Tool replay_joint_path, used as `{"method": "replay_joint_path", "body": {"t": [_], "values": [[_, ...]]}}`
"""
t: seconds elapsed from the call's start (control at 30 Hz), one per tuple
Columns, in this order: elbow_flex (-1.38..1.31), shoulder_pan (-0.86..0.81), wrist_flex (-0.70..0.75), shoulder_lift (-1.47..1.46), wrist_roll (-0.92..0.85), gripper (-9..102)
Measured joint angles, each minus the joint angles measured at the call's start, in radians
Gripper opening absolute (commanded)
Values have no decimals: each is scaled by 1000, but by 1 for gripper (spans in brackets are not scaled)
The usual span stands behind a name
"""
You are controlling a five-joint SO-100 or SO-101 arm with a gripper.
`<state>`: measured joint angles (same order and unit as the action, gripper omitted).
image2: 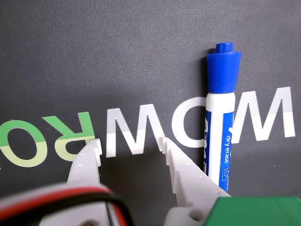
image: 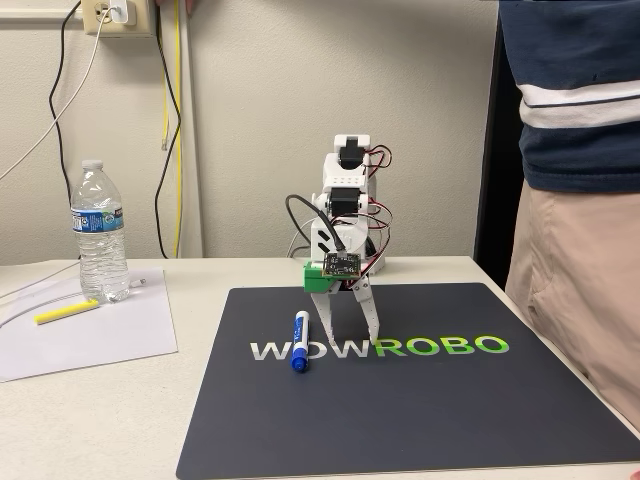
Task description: Pick up the blue marker.
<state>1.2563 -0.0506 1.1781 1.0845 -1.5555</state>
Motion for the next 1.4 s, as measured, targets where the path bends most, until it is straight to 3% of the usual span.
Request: {"method": "replay_joint_path", "body": {"t": [0.47,1.03,1.4], "values": [[0,0,3,9,11,31],[0,6,129,264,69,31],[0,-86,74,341,9,31]]}}
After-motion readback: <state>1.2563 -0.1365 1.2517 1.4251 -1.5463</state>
